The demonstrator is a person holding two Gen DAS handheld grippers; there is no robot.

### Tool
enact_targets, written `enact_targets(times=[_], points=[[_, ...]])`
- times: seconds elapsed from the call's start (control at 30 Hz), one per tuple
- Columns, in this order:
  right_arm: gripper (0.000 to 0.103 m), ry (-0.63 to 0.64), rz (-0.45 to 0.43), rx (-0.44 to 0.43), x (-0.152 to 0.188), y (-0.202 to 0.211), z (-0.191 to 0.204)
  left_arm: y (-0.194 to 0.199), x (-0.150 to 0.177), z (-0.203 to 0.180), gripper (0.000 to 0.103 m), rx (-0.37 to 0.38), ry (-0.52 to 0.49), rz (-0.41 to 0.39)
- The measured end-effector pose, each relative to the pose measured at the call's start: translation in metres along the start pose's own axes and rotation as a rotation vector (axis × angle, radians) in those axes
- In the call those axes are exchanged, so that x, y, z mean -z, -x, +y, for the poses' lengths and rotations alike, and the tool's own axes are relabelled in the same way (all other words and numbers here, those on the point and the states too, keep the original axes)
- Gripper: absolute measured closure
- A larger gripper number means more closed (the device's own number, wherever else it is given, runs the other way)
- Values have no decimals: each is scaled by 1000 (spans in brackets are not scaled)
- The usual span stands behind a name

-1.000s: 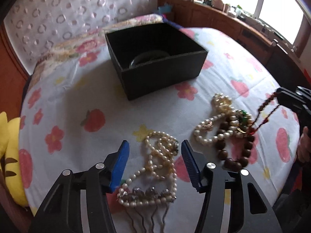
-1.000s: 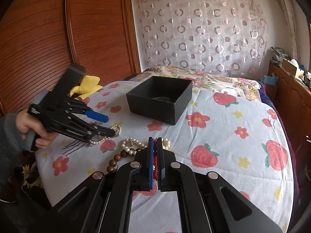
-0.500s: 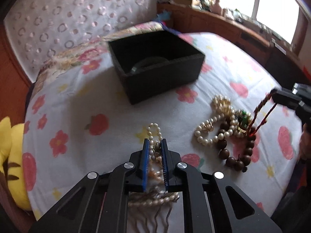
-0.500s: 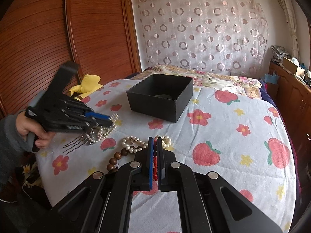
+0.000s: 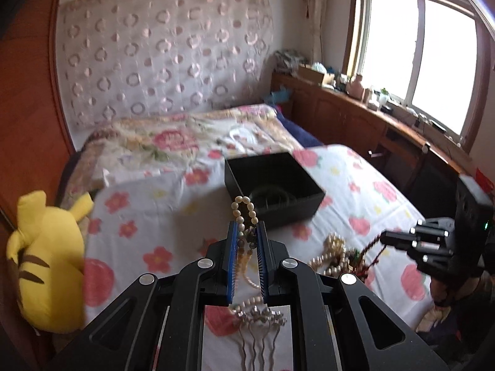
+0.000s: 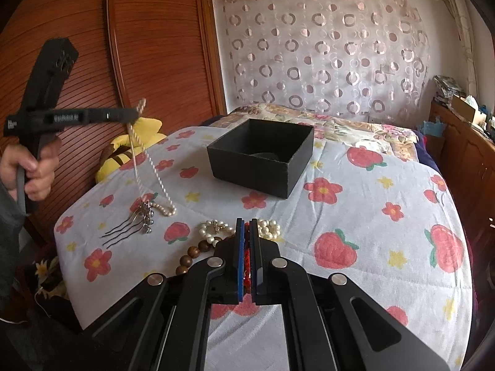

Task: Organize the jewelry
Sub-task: 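Carry the pearl necklace into the black box and open the left tool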

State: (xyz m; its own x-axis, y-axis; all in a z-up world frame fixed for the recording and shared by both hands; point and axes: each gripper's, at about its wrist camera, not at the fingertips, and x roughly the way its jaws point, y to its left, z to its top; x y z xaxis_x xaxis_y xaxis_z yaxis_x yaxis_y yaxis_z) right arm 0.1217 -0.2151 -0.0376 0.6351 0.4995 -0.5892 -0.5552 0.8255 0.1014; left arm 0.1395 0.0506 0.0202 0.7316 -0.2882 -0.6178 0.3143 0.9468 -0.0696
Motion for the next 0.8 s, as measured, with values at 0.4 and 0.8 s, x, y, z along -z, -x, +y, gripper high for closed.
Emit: enact_targets(times=[0.4, 0.8], points=[[99, 31, -27, 8, -15, 9, 3, 2, -45, -1, 92, -23, 0, -67], [99, 82, -69, 45, -62, 12, 0, -2, -93, -20, 92, -30, -24, -113]])
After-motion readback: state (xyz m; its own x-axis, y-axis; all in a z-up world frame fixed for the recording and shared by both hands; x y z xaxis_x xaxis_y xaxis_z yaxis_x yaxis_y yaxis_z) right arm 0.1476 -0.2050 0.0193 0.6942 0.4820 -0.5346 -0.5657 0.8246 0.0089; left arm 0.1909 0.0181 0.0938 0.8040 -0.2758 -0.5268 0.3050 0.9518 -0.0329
